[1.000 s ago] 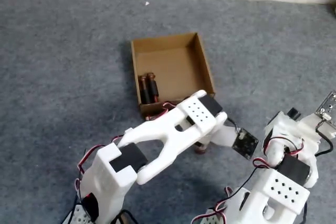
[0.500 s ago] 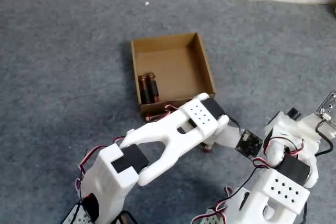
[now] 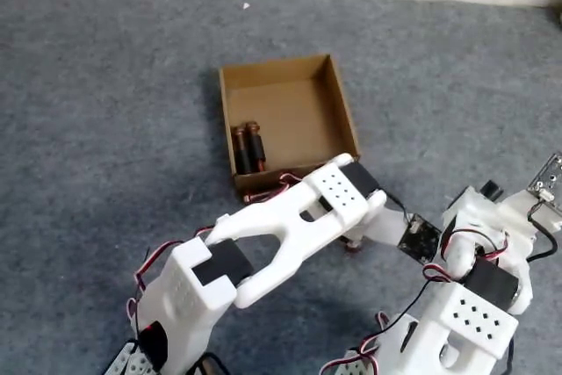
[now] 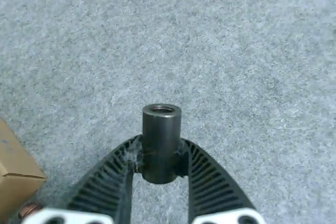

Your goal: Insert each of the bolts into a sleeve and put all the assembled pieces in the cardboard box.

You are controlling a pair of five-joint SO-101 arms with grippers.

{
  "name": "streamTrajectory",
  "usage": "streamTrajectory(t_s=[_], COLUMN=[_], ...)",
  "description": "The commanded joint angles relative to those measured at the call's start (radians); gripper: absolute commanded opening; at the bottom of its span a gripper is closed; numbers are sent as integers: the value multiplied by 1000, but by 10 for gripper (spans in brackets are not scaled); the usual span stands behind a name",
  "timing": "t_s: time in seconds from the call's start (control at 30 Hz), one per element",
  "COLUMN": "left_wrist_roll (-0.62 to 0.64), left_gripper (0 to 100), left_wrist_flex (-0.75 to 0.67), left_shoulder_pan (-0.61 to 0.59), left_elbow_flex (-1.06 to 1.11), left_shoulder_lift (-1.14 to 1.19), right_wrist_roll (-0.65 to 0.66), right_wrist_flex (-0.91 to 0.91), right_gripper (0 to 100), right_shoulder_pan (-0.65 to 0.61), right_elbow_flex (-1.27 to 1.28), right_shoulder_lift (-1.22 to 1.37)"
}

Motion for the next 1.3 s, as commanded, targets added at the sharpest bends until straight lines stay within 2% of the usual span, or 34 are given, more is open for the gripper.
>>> streamTrajectory(t_s=[0.0, 0.2, 0.57, 0.73, 0.83, 1.0, 1.17, 1.27], left_wrist_roll=[-9, -81, -80, -78, -78, -8, 0, 54], left_gripper=[110, 109, 104, 2, 5, 5, 5, 5], left_wrist_flex=[58, 198, 288, 313, 347, 364, 376, 373], left_shoulder_pan=[41, 22, -45, -54, -56, -84, -151, -188], left_elbow_flex=[12, 5, 5, 4, 5, 5, 47, 104], left_shoulder_lift=[13, 19, 18, 18, 16, -2, -125, -211], right_wrist_roll=[12, 12, 12, 12, 12, 12, 12, 12], right_wrist_flex=[-27, -28, -28, -28, -28, -28, -28, -28], right_gripper=[5, 5, 5, 5, 5, 5, 5, 5], right_shoulder_pan=[2, 2, 2, 2, 2, 2, 2, 2], right_elbow_flex=[-13, -13, -13, -13, -13, -13, -13, -13], right_shoulder_lift=[-24, -24, -24, -24, -24, -24, -24, -24])
